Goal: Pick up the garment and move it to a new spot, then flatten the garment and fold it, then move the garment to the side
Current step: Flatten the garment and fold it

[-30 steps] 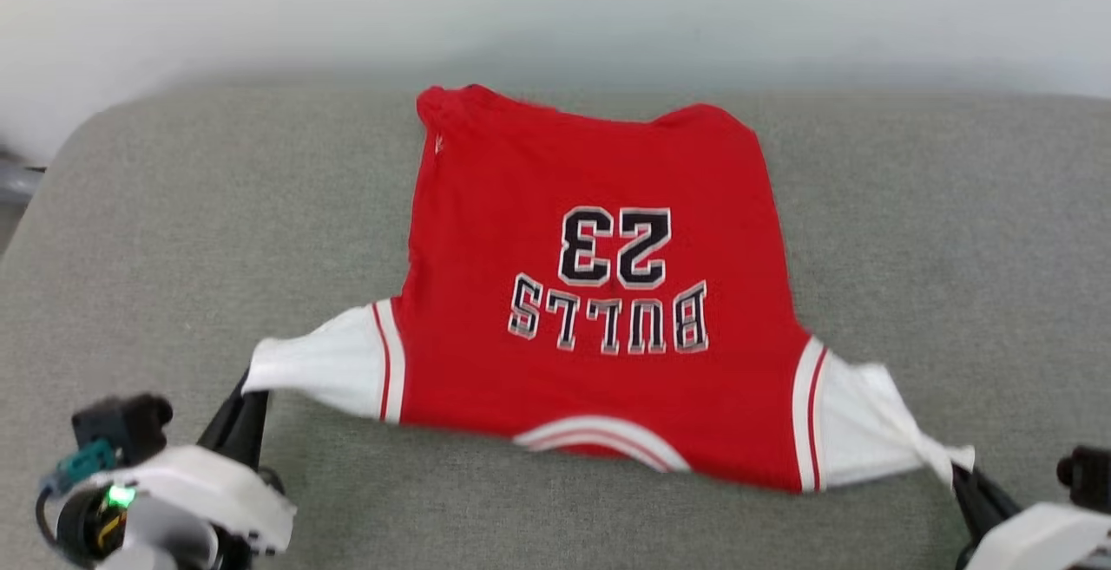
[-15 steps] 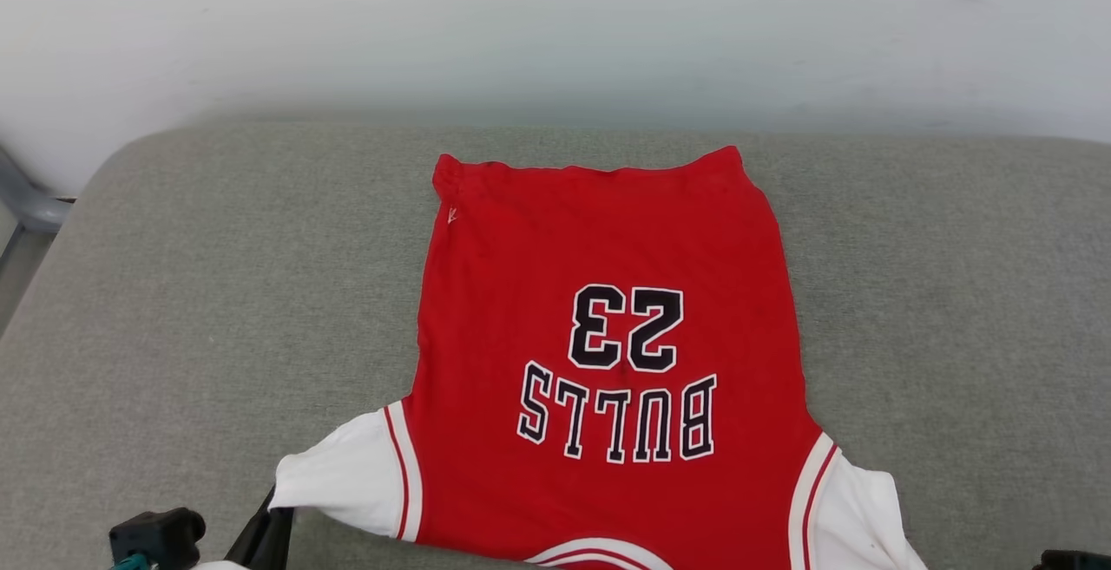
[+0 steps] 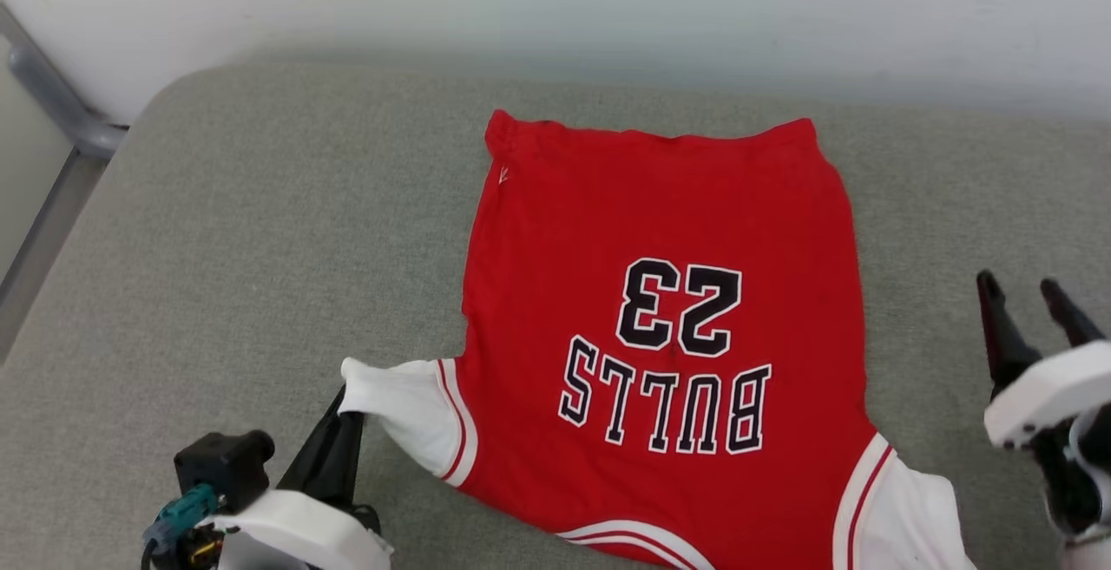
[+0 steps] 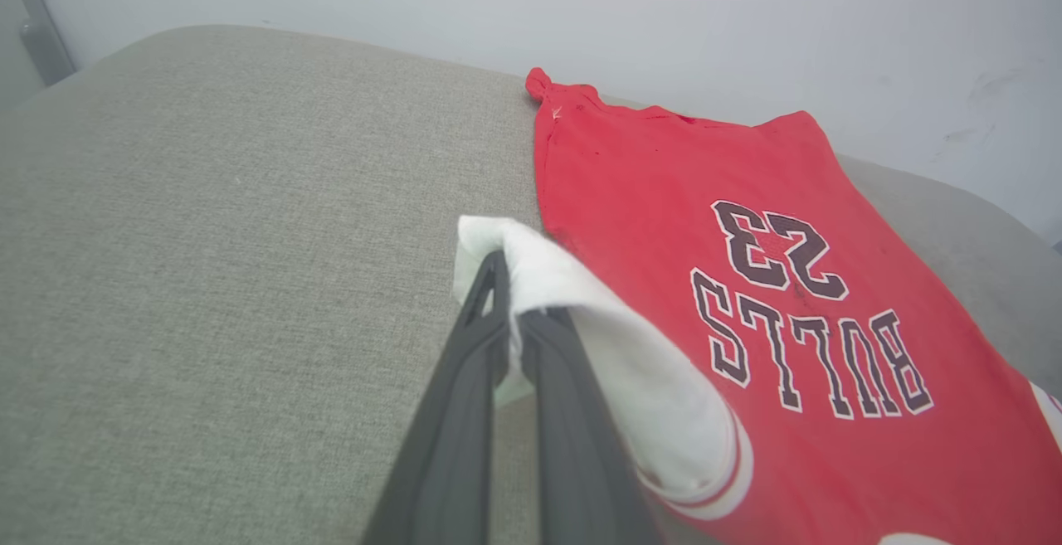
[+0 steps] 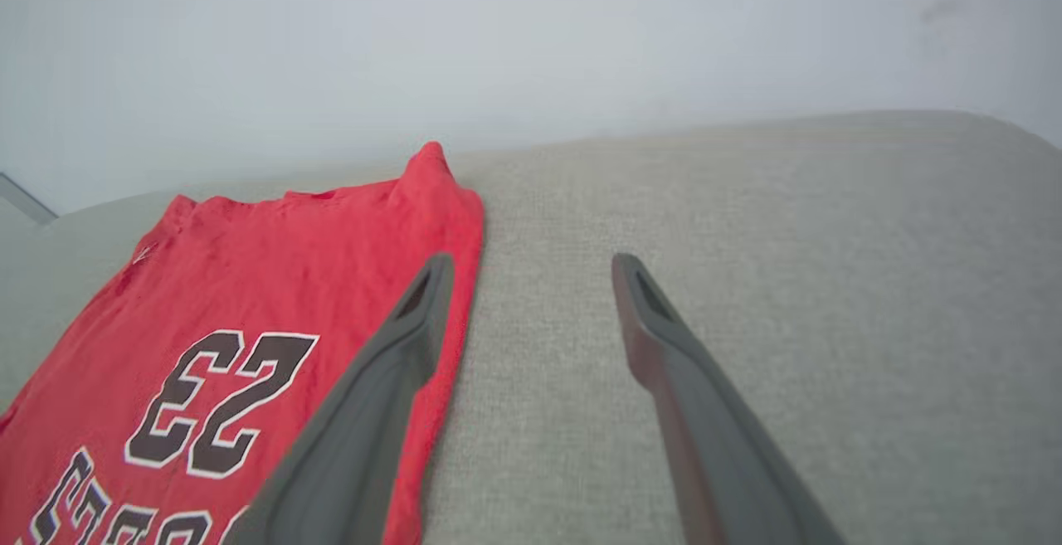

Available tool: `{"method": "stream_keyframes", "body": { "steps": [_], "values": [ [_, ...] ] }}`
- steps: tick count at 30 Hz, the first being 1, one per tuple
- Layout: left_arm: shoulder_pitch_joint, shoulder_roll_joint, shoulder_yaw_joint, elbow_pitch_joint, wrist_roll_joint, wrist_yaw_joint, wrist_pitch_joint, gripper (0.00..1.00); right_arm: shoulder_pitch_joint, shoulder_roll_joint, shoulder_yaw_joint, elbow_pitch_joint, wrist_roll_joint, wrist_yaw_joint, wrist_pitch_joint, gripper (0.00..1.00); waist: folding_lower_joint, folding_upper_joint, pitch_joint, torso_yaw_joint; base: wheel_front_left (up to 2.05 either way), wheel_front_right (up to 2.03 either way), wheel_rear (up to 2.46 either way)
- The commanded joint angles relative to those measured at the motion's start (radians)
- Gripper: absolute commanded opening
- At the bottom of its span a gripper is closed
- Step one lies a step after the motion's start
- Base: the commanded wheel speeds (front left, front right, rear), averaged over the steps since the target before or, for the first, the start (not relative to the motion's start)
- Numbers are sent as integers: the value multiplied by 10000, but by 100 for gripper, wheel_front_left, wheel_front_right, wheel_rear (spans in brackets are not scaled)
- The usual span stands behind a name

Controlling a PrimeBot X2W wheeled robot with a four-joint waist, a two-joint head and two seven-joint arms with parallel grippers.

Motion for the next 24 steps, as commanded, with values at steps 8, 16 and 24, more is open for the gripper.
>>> {"method": "stream_keyframes", "body": {
  "steps": [8, 16, 24],
  "values": [
    [-1502, -607, -410, -152, 464, -479, -377, 0, -4221, -1260, 475, 2784, -34, -4, 1301, 100, 0, -1, 1920, 1212, 0, 0, 0],
    [-2556, -1237, -726, -55, 815, -959, -641, 0, -7191, -2044, 1250, 4679, -485, -4, 3960, 100, 0, -1, 3173, 1928, 0, 0, 0],
    [-2956, -1618, -664, 219, 952, -1341, -789, 0, -8607, -2228, 1668, 5973, -1118, -4, 5333, 100, 0, -1, 3908, 2133, 0, 0, 0]
  ]
}}
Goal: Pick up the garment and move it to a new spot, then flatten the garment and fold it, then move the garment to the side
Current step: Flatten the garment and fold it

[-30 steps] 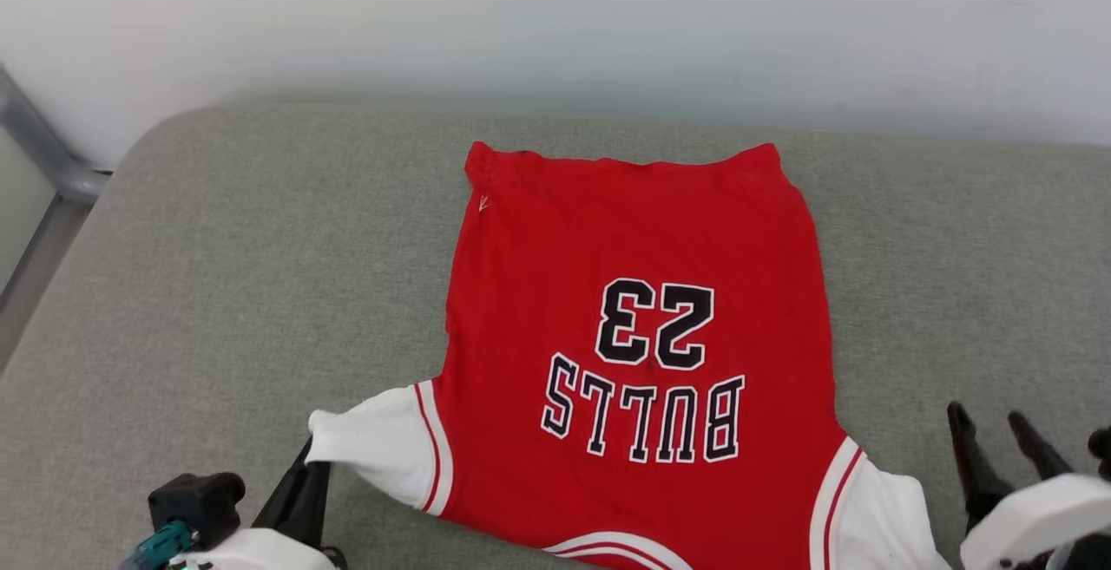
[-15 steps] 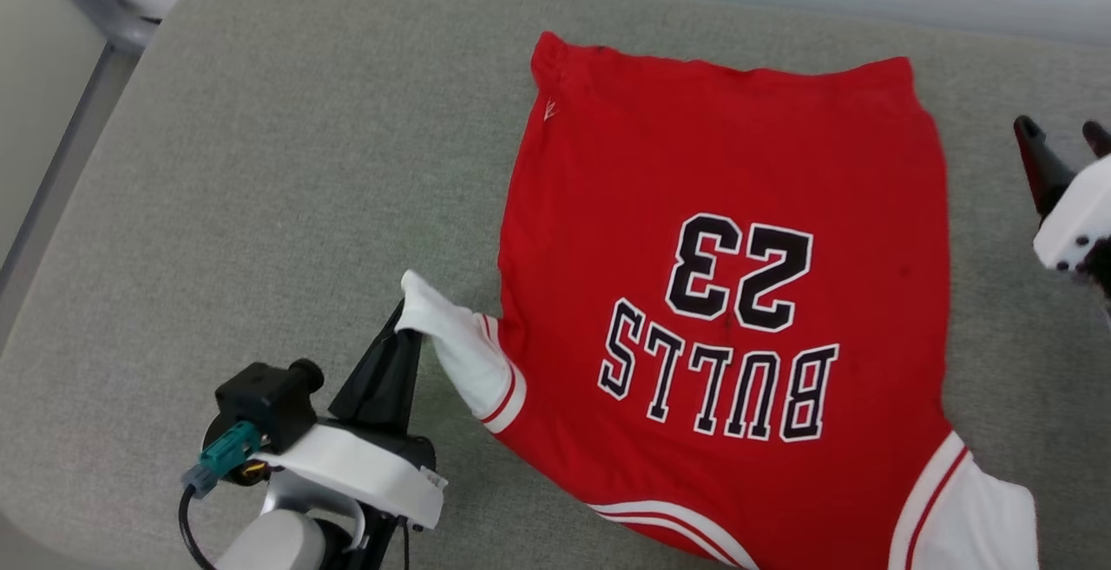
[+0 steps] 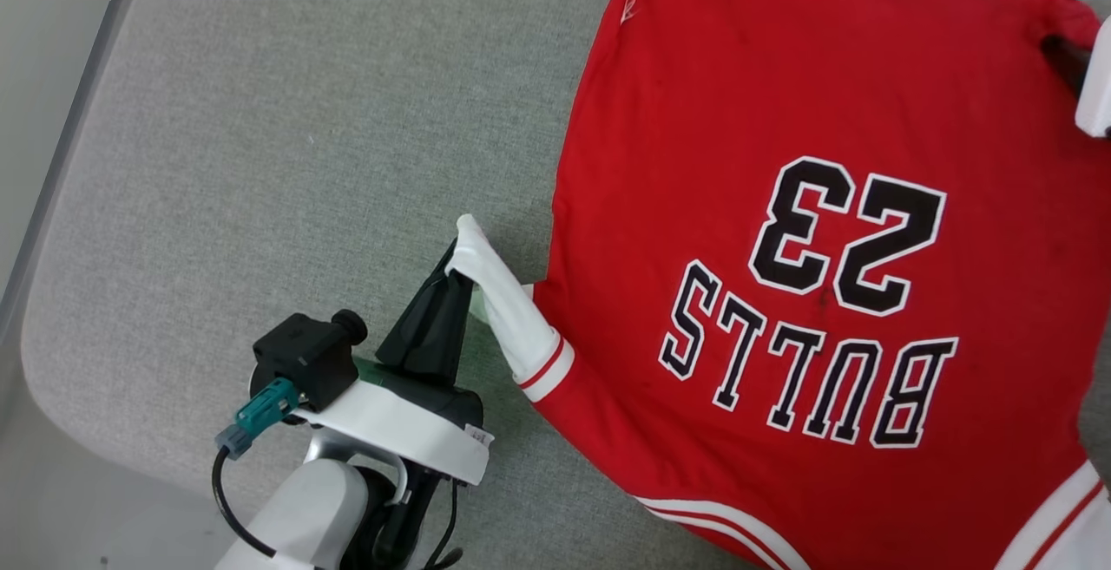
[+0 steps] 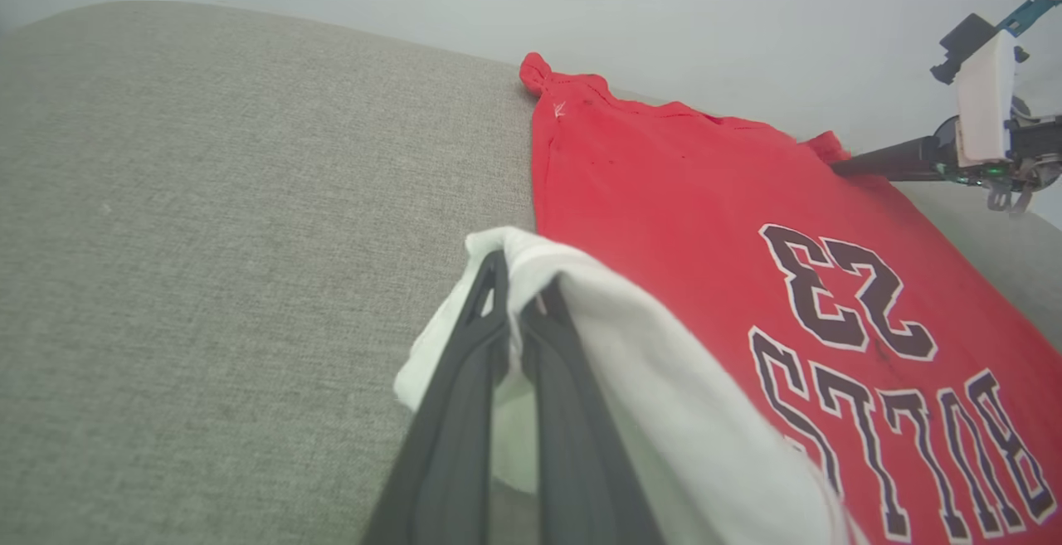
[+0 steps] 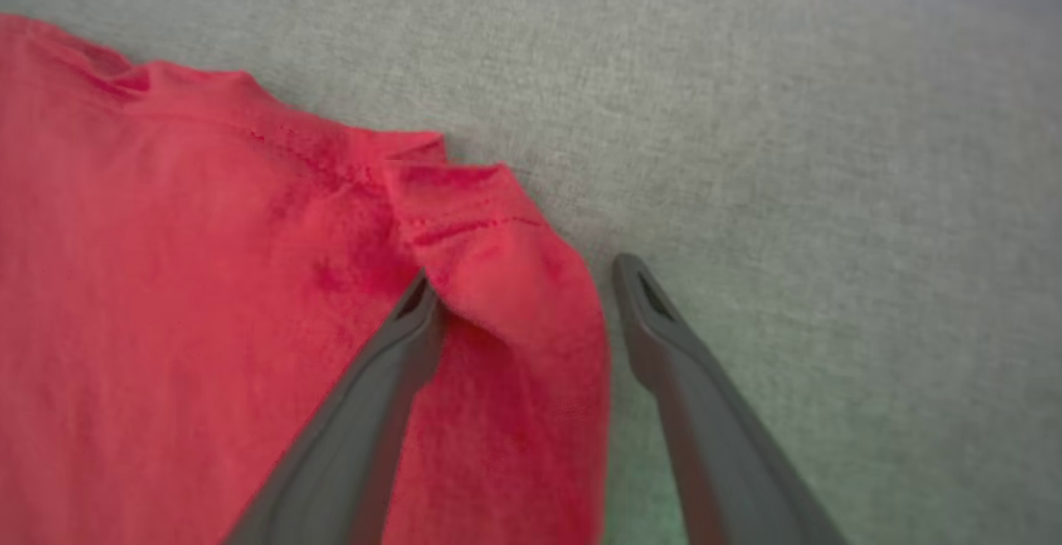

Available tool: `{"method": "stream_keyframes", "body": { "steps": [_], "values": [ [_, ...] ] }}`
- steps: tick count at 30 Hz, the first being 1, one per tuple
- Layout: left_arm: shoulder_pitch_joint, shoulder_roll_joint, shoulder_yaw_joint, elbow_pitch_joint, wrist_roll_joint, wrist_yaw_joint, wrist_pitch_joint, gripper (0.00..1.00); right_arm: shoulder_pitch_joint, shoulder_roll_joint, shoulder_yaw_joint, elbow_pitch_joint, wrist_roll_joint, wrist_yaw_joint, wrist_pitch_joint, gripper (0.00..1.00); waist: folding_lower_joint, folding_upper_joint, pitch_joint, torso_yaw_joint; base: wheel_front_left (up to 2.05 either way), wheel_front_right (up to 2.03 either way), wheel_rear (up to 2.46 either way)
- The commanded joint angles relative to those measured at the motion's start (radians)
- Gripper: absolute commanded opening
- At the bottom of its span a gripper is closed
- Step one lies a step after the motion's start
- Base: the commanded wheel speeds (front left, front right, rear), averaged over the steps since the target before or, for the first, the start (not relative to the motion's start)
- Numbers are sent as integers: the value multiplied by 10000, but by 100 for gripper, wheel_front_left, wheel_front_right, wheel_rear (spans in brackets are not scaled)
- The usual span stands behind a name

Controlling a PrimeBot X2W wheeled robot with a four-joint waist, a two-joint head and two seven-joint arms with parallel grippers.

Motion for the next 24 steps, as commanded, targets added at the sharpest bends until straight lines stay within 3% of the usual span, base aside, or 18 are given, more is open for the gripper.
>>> {"method": "stream_keyframes", "body": {
  "steps": [1, 7, 8, 9, 10, 17, 24],
  "values": [
    [-152, -80, 47, 85, 71, -107, -52, 0, -87, -82, -16, 438, -176, -5, 396, 100, -3, 0, 244, 132, 0, 0, 0],
    [-259, -292, 126, 322, 147, -293, -92, 0, 403, 164, -211, 1972, -439, -11, 2141, 100, -3, 0, 291, 154, 0, 0, 0],
    [-231, -327, 166, 408, 164, -366, -99, 0, 455, 276, -358, 2216, -415, -11, 2453, 93, -3, 0, 231, 132, 0, 0, 0],
    [-203, -346, 176, 450, 177, -380, -103, 0, 458, 328, -412, 2260, -432, -11, 2461, 31, -3, 0, 175, 119, 0, 0, 0],
    [-176, -359, 189, 477, 181, -387, -106, 0, 424, 363, -457, 2259, -430, -11, 2431, 0, -3, 0, 121, 103, 0, 0, 0],
    [85, -213, 291, 661, 248, -362, -111, 0, -27, 387, -490, 1606, -70, -5, 1243, 0, -3, 0, -662, -143, 0, 0, 0],
    [884, -36, 598, 613, -1, -45, -76, 0, 877, 107, 16, 737, 876, -5, 213, 0, -3, 0, -1913, -728, 0, 0, 0]
  ]
}}
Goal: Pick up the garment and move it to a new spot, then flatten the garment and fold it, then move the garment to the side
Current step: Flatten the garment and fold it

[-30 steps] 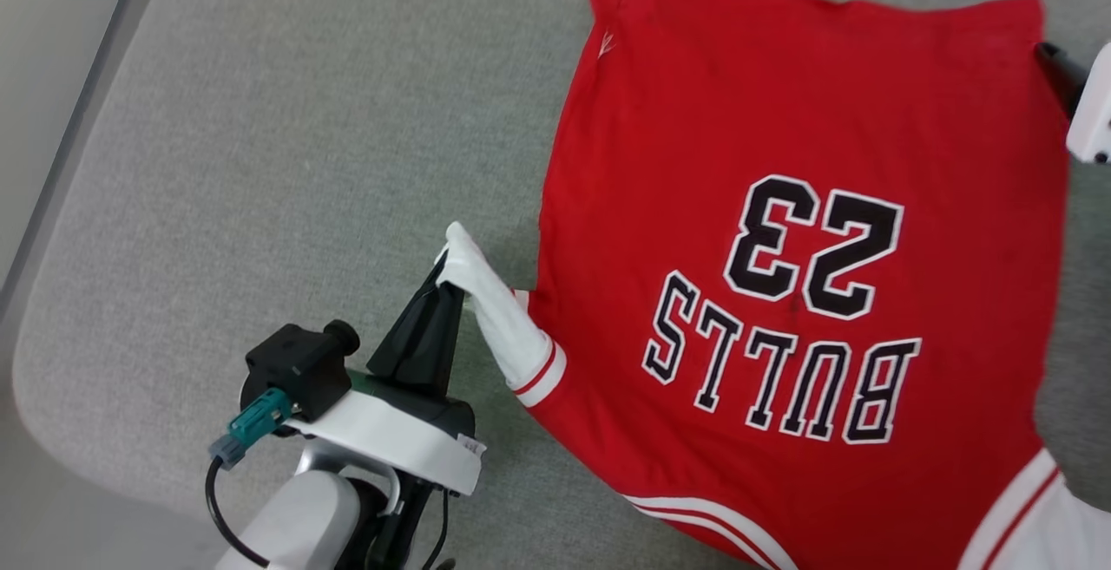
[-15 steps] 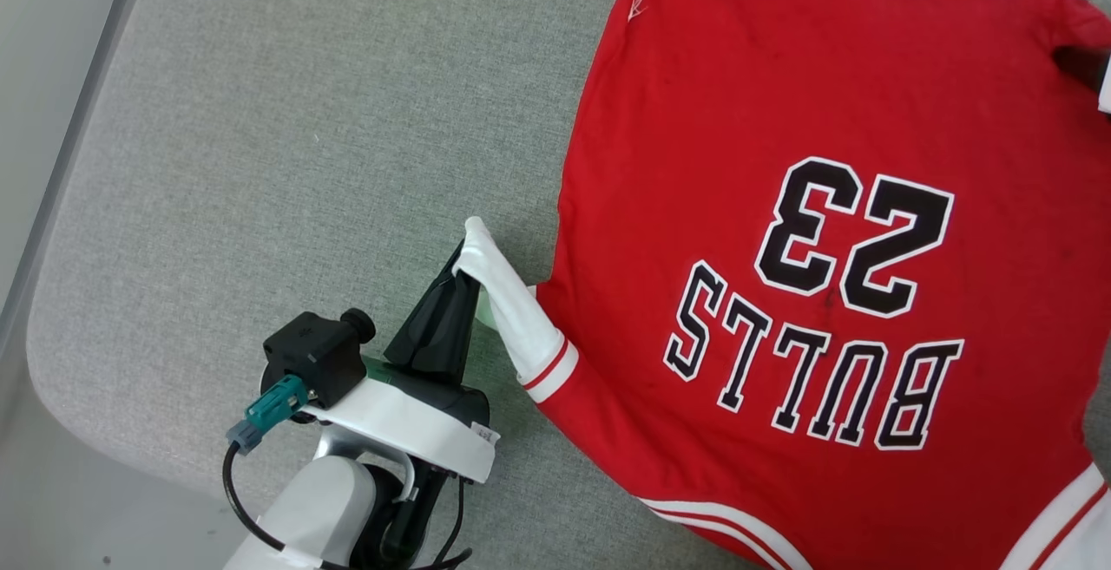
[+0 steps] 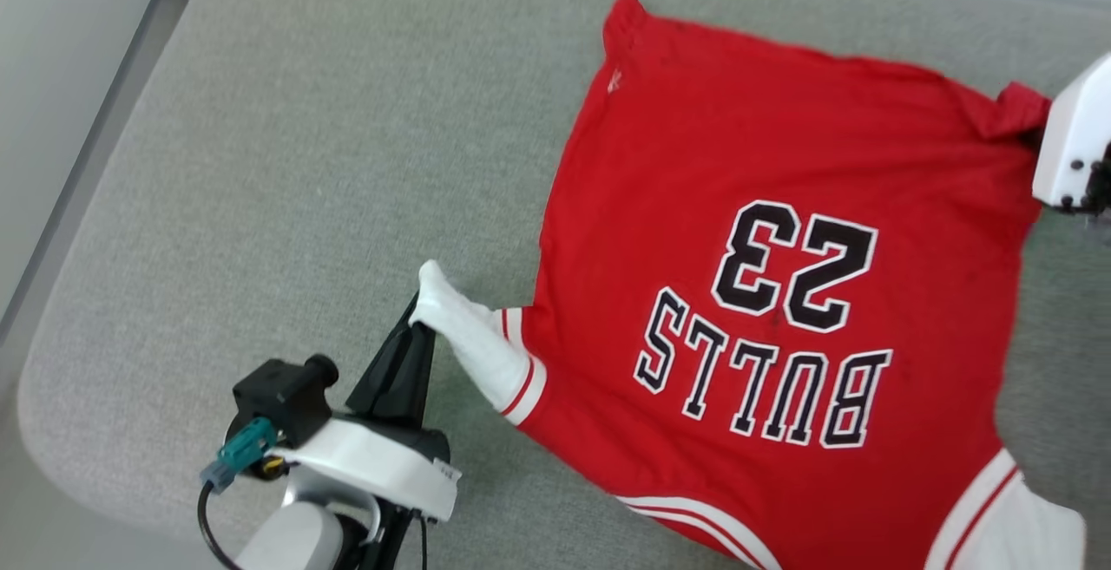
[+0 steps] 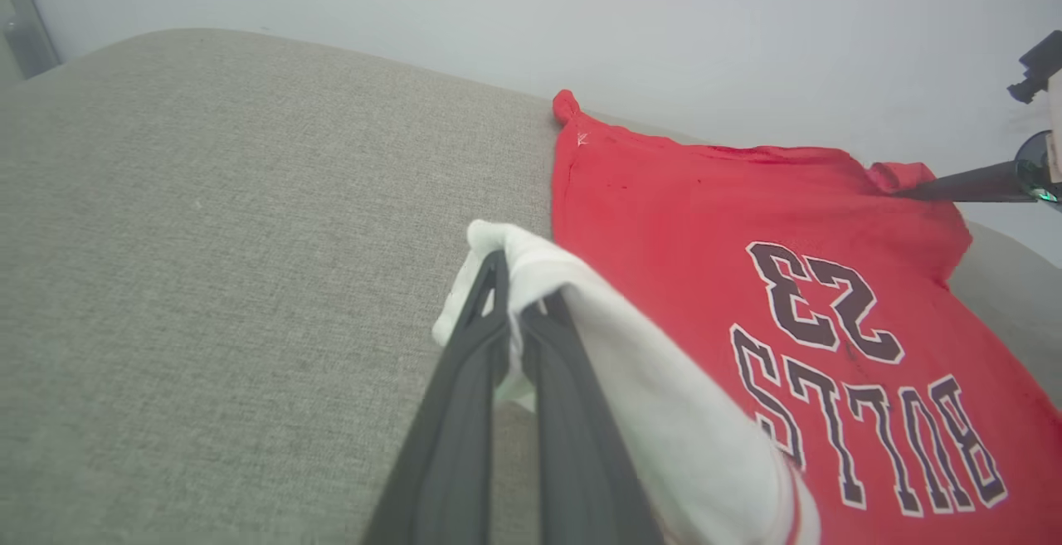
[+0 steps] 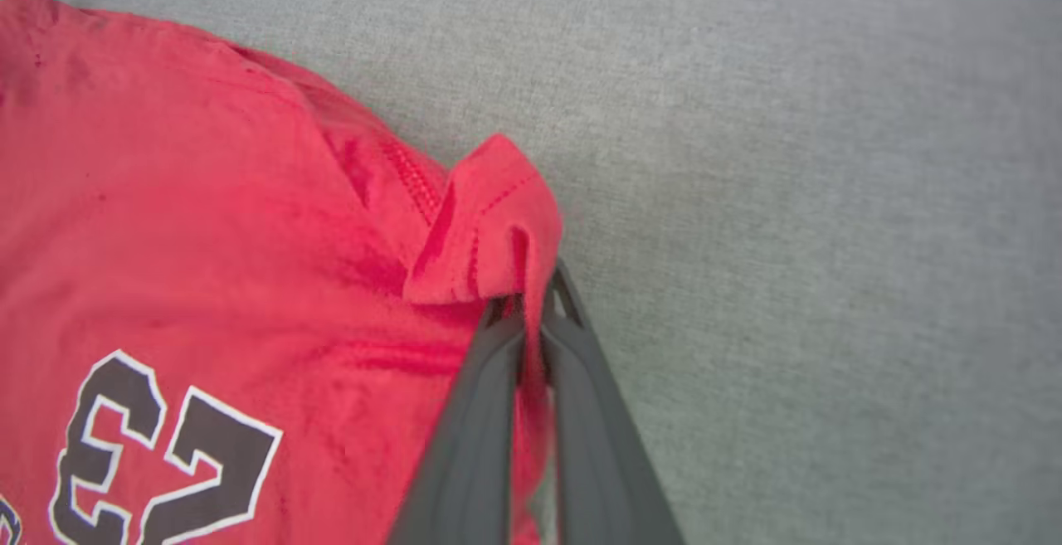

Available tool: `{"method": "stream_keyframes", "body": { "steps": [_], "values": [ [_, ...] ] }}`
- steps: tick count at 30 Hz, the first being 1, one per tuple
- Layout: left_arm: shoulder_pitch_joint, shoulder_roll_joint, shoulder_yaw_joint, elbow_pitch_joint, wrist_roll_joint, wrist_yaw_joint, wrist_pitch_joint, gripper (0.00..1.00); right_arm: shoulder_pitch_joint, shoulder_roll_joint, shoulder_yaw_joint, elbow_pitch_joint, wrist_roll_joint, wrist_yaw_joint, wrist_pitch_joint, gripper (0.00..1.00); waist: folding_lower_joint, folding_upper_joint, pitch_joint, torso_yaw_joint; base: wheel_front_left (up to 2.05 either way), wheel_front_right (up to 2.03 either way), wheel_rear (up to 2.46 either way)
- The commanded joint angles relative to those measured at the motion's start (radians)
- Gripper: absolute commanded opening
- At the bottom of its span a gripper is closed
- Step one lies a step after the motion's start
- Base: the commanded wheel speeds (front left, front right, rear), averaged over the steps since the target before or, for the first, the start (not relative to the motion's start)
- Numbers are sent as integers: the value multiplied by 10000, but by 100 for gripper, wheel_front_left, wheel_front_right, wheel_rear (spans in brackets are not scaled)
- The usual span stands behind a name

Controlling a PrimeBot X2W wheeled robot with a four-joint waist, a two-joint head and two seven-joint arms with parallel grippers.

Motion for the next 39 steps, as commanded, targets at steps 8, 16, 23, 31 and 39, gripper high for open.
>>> {"method": "stream_keyframes", "body": {
  "steps": [8, 16, 23, 31, 39],
  "values": [
    [1118, 483, 191, -34, -251, 502, 433, 0, 3040, -789, 242, -1999, 1412, -7, -486, 0, 0, 0, -1871, -1083, 0, 0, 0],
    [1783, 693, 334, 216, -544, 690, 621, 0, 6368, -676, -857, -4404, 1740, -7, -309, 0, 0, 0, -2623, -1571, 0, 0, 0],
    [2358, 811, 232, 568, -698, 773, 847, 0, 9724, 725, -2344, -6722, 1412, -7, 137, 0, 0, 0, -3298, -1944, 0, 0, 0],
    [2711, 1013, 123, 580, -692, 909, 1131, 0, 12471, 2526, -3051, -7925, 1018, -7, 631, 0, 0, 0, -3681, -2123, 0, 0, 0],
    [2637, 1062, 76, 458, -760, 924, 1287, 0, 12561, 2797, -3046, -7959, 1751, -7, -841, 100, 0, 0, -3659, -2167, 0, 0, 0]
  ]
}}
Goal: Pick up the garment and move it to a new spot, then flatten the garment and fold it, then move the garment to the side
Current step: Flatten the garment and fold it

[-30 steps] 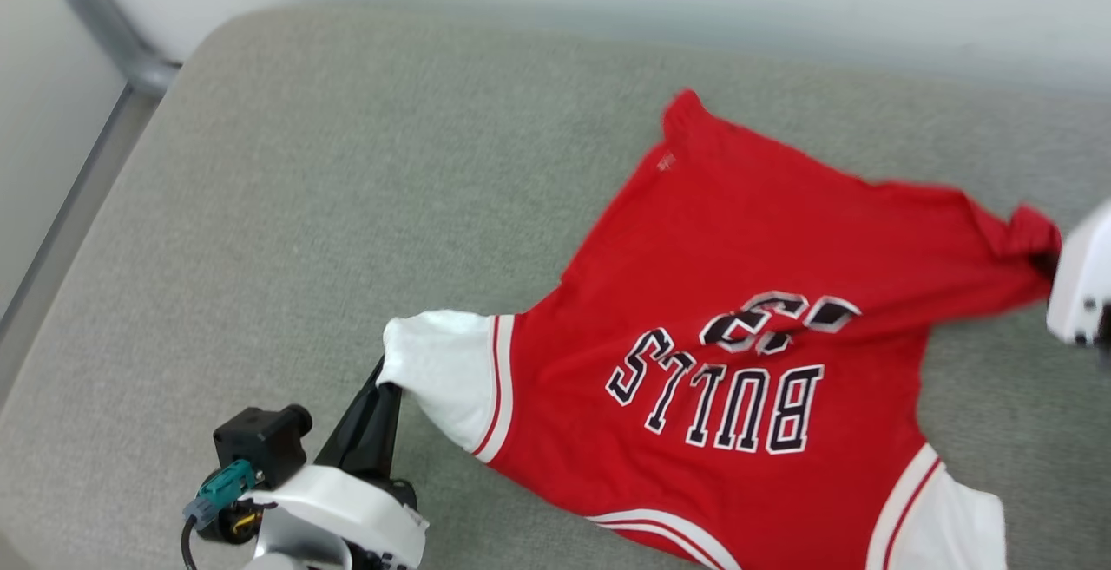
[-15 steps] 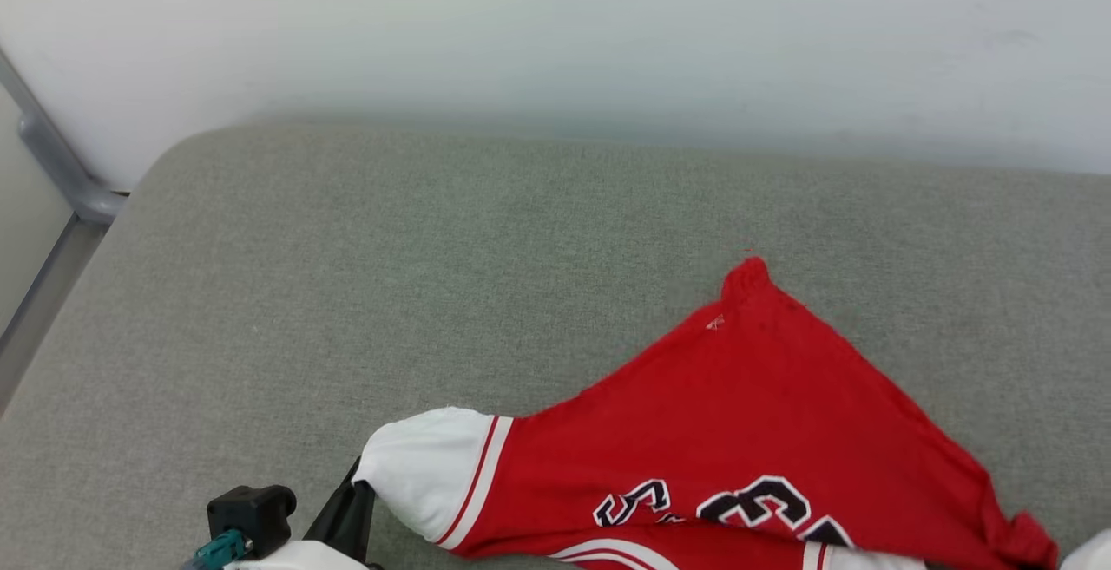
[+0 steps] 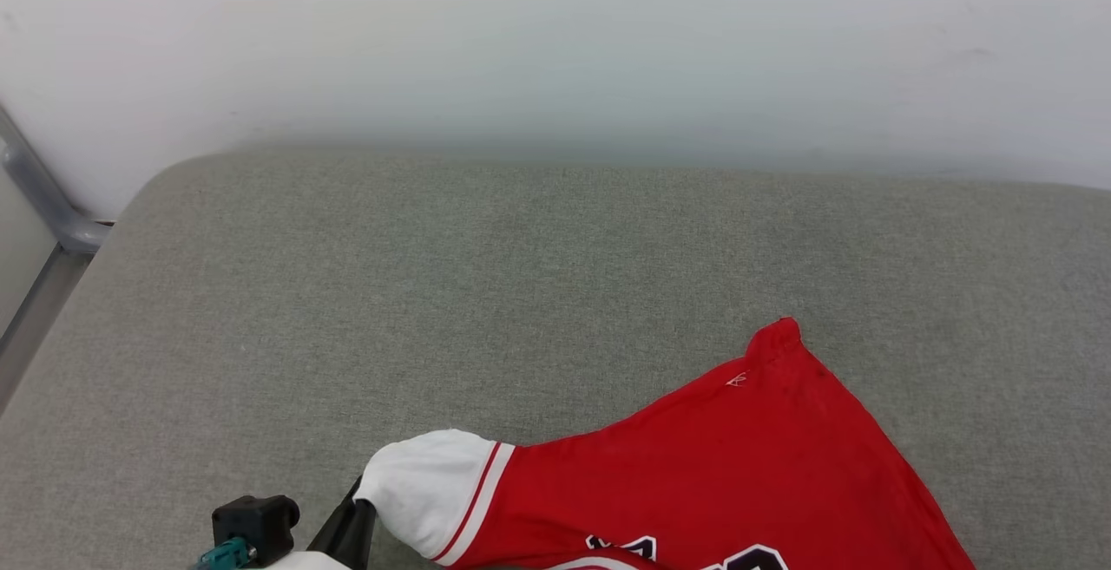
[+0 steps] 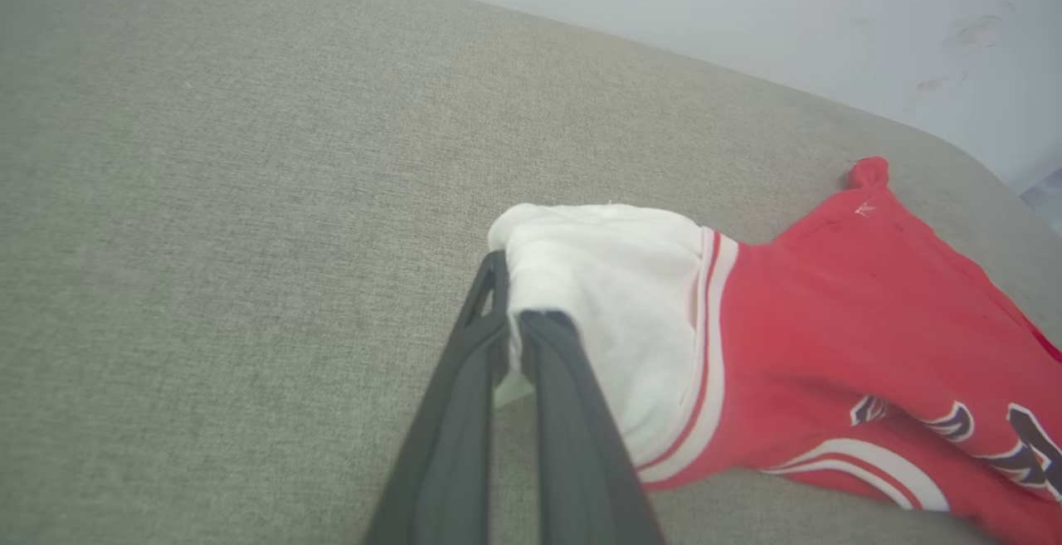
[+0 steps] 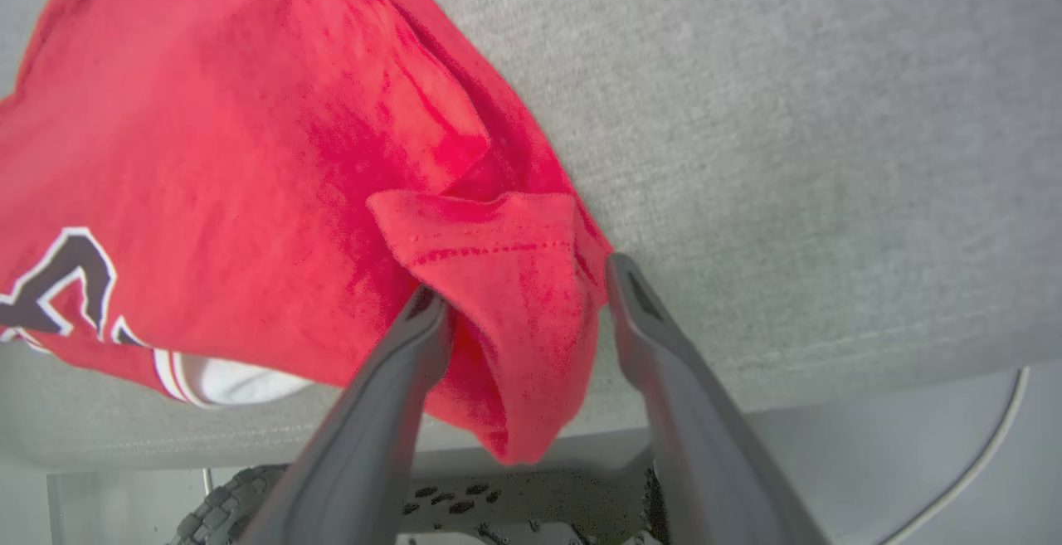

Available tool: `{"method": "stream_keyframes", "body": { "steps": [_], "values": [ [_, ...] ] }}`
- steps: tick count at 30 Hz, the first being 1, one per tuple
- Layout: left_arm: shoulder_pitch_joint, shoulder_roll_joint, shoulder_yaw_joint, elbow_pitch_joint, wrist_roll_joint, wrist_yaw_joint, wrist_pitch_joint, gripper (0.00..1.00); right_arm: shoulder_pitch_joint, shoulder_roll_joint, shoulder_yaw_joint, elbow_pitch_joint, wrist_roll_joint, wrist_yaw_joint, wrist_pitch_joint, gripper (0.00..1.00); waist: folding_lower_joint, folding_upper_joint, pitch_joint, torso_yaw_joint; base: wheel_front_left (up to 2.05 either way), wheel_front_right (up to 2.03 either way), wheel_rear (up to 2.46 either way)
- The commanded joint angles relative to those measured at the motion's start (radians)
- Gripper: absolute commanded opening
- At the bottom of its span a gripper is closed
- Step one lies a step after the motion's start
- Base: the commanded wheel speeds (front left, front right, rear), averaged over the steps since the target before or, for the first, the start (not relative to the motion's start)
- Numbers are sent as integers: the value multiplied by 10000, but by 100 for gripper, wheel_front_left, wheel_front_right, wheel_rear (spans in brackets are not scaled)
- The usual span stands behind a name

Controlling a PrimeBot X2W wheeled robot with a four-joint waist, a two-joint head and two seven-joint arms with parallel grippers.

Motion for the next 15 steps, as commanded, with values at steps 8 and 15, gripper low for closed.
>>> {"method": "stream_keyframes", "body": {
  "steps": [8, 15],
  "values": [
    [-195, -32, -18, -84, -79, -54, 9, 0, -1280, -143, 160, -164, 139, -6, -4245, 100, 1, -1, 110, 109, 0, 0, 0],
    [-760, -183, -123, -253, 100, -134, -142, 0, -3020, -1234, 1262, 998, -107, -6, -5070, 100, 1, -1, 789, 334, 0, 0, 0]
  ]
}}
